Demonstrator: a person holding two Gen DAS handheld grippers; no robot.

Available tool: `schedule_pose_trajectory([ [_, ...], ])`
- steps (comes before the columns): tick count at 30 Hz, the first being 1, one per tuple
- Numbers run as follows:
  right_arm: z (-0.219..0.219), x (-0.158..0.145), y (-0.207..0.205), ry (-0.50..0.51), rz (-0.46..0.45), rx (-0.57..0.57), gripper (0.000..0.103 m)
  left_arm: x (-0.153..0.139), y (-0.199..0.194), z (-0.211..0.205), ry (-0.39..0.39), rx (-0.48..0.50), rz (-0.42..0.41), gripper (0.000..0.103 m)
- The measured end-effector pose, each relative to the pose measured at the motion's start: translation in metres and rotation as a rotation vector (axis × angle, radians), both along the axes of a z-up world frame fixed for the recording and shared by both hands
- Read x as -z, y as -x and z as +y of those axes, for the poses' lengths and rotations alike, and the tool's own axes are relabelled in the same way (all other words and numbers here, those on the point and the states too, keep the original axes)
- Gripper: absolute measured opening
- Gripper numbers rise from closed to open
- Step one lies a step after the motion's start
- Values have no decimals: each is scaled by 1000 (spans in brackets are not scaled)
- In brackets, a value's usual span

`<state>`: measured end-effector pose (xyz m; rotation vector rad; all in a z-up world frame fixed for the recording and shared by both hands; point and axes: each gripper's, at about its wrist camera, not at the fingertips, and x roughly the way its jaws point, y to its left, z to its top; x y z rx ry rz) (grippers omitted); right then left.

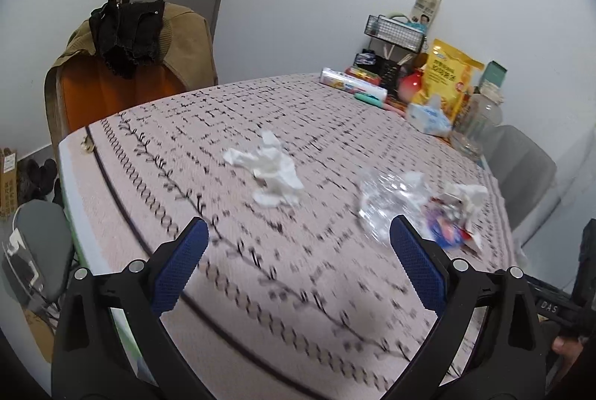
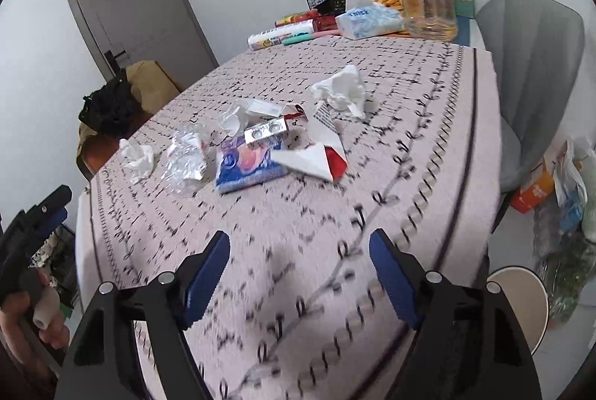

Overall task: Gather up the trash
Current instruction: 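Grasp the white crumpled tissue with the left tool while the right tool grasps the red-and-white paper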

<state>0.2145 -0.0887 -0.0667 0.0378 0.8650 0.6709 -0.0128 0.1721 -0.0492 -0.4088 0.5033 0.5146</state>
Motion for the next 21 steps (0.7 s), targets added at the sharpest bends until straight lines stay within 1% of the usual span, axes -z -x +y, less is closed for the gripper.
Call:
schedule_pose_trajectory([
  [3,13,2,-16,21,-11,15,76,4,-19,16,3,7,5,97],
  [5,16,3,-26,14,-8,35,76,10,-29,25,10,-5,23,97],
  [6,19,4,-32,11,-5,45,76,16,-36,32,33,-14,39,97],
  [8,24,8,-40,16,1,56,76,25,-44,40,53,-32,50,96],
  [9,26,9,-42,17,-2,62,76,31,-50,49,111,-32,66,93],
  [10,29,11,-44,17,-5,66,76,35,-53,56,154,-40,55,88],
  [11,32,14,-47,21,4,59,73,36,-54,62,168,-56,40,87],
  [13,35,15,-50,15,18,48,69,37,-57,68,162,-100,53,87],
  [15,34,15,-52,1,20,45,69,39,-63,72,182,-83,53,86],
  [18,33,17,-55,-11,41,46,69,39,-73,68,156,-70,87,85],
  [20,31,17,-55,-34,49,47,69,41,-76,67,160,-65,103,81],
  [21,32,17,-55,-25,44,47,69,42,-76,70,168,-69,108,79],
])
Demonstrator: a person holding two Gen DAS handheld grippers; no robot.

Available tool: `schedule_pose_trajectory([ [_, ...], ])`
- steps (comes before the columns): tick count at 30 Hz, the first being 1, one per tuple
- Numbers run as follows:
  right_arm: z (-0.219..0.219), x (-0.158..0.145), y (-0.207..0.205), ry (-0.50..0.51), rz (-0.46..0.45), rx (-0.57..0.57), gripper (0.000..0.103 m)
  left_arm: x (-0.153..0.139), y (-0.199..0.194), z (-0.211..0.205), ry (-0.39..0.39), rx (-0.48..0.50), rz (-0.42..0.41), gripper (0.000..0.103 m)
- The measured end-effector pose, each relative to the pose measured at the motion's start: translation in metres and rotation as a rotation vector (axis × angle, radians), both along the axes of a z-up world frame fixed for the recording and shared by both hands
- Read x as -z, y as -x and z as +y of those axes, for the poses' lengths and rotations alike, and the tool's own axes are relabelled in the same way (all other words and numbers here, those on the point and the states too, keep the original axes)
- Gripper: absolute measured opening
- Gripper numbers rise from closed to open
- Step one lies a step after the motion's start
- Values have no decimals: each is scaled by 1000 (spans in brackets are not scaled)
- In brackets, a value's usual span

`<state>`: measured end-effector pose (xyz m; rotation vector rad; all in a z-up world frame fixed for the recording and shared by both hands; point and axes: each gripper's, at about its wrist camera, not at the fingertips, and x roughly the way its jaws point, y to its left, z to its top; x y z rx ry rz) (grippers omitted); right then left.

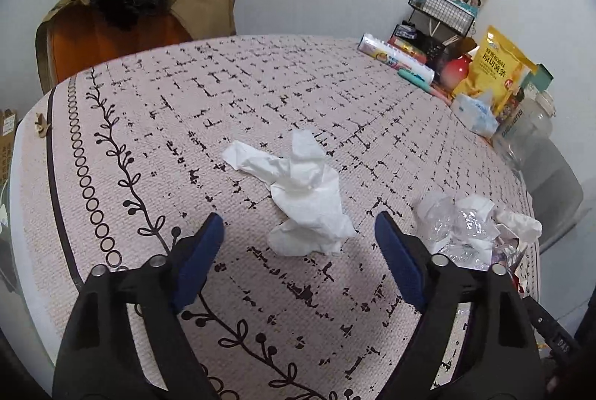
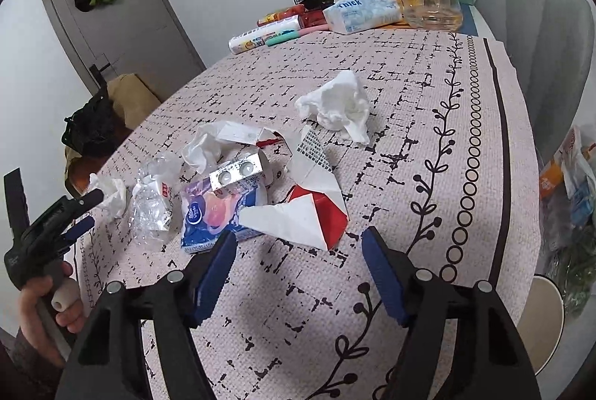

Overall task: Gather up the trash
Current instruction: 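Grasp the white crumpled tissue with the left tool while the right tool grasps the red-and-white paper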

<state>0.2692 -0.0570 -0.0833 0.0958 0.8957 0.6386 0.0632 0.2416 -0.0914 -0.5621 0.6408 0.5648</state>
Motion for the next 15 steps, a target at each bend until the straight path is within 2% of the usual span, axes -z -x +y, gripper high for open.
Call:
schedule_pose_trajectory([
  [2,-1,0,-1,15,-7,8,69,3,-2,4,18,-8,21,71],
  [9,0,-1,2,29,-16,2,68,6,-1,9,47,-28,0,69],
  [12,5,-1,2,69,-28,-7,69,7,-1,12,60,-31,-13,62],
  [15,7,-2,0,97,-40,-15,68,7,-2,13,69,-37,-13,49],
])
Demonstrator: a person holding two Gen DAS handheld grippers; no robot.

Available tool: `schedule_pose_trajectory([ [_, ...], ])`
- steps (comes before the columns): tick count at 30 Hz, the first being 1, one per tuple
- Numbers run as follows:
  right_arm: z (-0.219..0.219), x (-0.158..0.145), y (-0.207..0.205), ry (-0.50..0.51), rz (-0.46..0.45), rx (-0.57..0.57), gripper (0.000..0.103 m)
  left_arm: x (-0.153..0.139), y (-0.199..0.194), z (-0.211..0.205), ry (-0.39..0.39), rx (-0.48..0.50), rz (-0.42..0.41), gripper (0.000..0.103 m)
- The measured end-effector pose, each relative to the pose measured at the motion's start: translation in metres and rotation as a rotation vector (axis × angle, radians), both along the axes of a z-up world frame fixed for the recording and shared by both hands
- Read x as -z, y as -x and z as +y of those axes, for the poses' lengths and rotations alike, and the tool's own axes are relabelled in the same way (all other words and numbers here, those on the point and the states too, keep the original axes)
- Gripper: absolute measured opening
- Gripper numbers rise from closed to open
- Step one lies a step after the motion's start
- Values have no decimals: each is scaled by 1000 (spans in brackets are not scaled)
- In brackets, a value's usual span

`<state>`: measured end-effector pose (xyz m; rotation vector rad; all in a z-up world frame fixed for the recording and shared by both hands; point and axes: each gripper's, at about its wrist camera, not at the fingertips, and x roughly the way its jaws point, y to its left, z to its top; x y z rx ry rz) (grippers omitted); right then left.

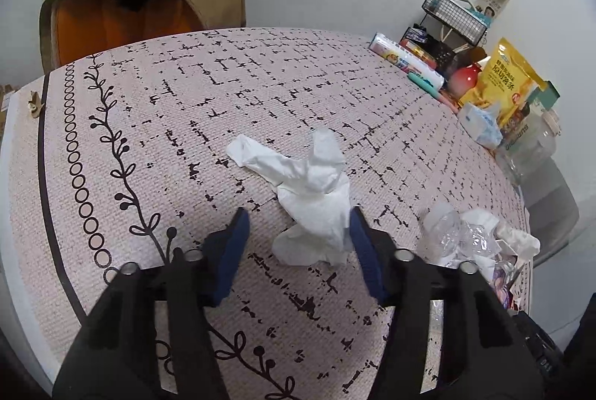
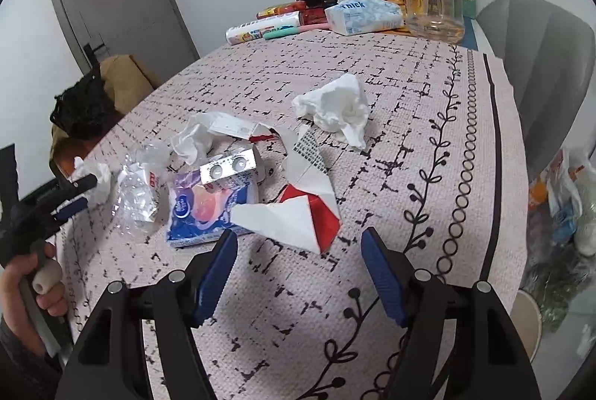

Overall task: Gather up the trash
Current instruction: 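Grasp the white crumpled tissue with the left tool while the right tool grasps the red-and-white paper, then carry the tissue and red-and-white paper over the bin and open the right tool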

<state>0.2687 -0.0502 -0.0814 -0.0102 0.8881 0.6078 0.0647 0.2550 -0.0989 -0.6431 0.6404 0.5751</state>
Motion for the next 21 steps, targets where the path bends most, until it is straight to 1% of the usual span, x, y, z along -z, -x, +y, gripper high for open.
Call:
schedule_pose_trajectory([
  [2,-2,0,-3,5,8,-5,68,2,-3,0,16,22,1,25],
  [3,-3,-1,-5,10,8,-6,68,3,-5,1,22,34,1,19],
  [4,-3,-1,-6,13,7,-7,67,4,-7,0,30,52,-2,10],
  [5,-3,-1,-7,15,6,-11,65,4,-7,0,31,59,-6,8],
  [8,-1,-5,-10,10,11,-31,62,0,-8,-5,17,87,-35,6],
  [12,4,-7,-15,3,17,-51,62,-8,-5,-12,-16,115,-88,5],
  [16,12,-9,-17,19,11,-76,62,-13,-1,-16,-34,129,-117,5],
  [17,15,-9,-18,23,9,-84,61,-15,0,-18,-37,133,-124,5],
  [18,17,-9,-17,31,6,-87,57,-17,0,-20,-37,139,-132,5],
  [19,19,-8,-17,42,1,-93,44,-19,1,-22,-35,146,-143,5],
  [21,21,-8,-15,47,3,-106,42,-25,2,-28,-38,157,-158,5],
])
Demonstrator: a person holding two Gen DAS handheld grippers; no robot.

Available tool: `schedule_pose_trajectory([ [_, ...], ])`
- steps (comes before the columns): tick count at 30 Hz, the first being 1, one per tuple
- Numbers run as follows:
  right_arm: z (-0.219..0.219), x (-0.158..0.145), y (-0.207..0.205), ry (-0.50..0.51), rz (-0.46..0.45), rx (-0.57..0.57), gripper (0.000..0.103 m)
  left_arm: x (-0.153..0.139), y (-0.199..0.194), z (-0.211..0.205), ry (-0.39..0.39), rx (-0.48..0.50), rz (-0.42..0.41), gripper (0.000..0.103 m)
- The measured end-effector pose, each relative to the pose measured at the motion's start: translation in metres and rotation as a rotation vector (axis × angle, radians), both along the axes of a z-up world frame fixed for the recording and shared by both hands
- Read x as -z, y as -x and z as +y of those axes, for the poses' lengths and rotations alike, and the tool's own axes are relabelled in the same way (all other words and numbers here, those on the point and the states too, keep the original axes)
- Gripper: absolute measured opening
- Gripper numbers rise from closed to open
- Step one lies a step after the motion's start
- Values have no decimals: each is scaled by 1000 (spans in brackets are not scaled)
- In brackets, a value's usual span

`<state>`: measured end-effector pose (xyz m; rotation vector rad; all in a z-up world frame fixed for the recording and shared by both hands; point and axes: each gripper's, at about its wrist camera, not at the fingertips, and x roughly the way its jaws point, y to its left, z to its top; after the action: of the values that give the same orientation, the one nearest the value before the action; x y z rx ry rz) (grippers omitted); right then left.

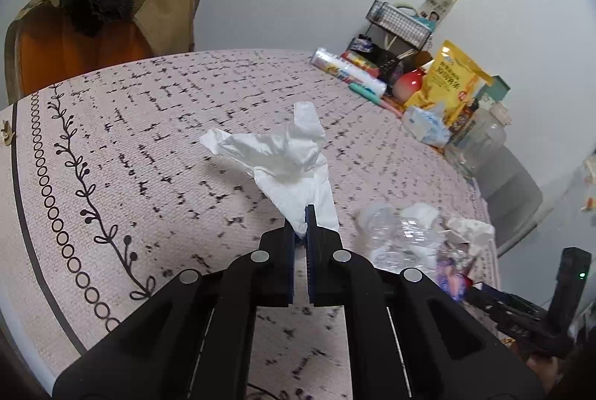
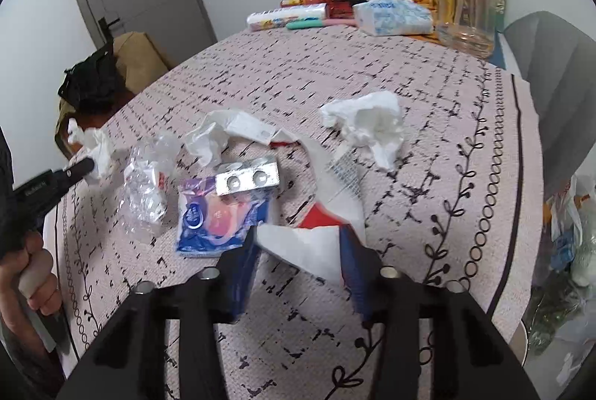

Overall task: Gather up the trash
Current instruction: 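Carry the tissue and red-and-white paper over the bin and open the right tool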

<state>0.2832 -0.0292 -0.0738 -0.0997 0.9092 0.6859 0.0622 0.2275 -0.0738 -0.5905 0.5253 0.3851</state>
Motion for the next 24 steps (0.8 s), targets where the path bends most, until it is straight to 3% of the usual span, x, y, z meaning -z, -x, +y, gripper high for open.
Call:
schedule_pose_trajectory([
  [3,-2,-4,6,-8,-26,-7,37,-10,0,-11,-7,23,-18,5],
  [5,-6,-8,10,-23,-24,-12,26,-15,-2,-19,-13,40,-24,5],
  [9,-16,-18,17,-57,-34,-11,20,-30,-4,-40,-31,82,-40,5],
  [11,-19,-20,20,-67,-32,-10,5,-38,-4,-52,-38,102,-46,5],
  [24,-57,-38,26,-232,3,-20,4,-79,-17,-118,-106,215,-59,5],
])
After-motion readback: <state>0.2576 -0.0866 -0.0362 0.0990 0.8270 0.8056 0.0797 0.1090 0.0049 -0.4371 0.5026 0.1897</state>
